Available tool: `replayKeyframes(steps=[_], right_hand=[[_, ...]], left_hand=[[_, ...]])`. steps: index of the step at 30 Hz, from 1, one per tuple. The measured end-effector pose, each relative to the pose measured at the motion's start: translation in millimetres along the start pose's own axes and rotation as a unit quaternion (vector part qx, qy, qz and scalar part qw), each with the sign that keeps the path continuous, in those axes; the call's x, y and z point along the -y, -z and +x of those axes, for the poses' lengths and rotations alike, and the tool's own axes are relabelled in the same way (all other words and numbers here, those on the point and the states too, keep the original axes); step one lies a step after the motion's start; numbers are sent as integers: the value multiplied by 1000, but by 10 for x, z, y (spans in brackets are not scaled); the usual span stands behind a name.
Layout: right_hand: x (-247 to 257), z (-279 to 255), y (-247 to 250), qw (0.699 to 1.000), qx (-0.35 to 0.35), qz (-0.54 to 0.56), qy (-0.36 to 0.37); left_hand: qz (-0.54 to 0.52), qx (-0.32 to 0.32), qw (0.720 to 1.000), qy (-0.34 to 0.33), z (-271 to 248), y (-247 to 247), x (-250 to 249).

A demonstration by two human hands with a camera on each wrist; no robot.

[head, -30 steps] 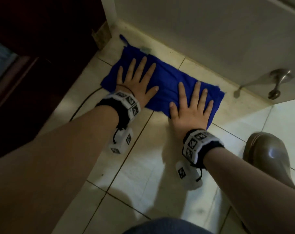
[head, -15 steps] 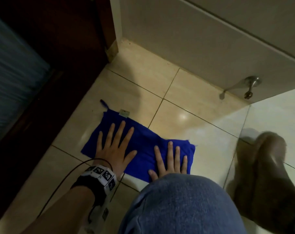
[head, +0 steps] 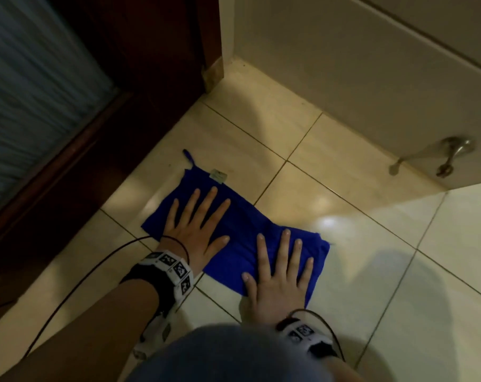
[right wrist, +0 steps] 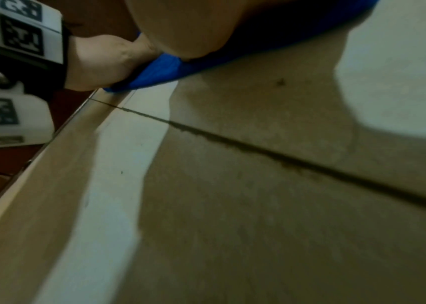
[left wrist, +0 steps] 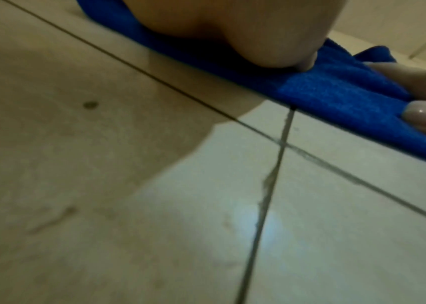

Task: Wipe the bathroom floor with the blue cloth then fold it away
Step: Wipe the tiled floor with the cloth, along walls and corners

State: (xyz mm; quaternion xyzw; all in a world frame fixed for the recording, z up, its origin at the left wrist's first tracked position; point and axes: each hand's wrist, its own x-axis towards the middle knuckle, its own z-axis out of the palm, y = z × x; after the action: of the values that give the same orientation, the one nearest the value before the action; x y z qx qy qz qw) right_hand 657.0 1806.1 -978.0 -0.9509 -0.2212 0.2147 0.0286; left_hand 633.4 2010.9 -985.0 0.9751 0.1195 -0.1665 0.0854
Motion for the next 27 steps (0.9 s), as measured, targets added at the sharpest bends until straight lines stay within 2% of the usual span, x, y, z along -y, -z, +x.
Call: replayKeyframes(steps=[5,7,11,16,18,22,27], right_hand=[[94,438,132,997,-24,10,67],[176,657,250,995,-27,-12,91],[294,917,359,996,8,-13,90],[311,908,311,996,-5,-16,88],[311,901,304,995,-17,-24,91],[338,836,324,993,10,-33,115],[537,551,217,985,22,-33,170]], left_hand=[[12,24,1000,-7,280,164,268],[4,31,999,12,410,234,423],[-15,-2,998,56,526,258,577],[-40,-41,993,99,556,268,555],[-51,-42,992,108,518,266,532],[-58,-42,984,162,293,216,500],[-62,-38,973,221,-230,67,582]])
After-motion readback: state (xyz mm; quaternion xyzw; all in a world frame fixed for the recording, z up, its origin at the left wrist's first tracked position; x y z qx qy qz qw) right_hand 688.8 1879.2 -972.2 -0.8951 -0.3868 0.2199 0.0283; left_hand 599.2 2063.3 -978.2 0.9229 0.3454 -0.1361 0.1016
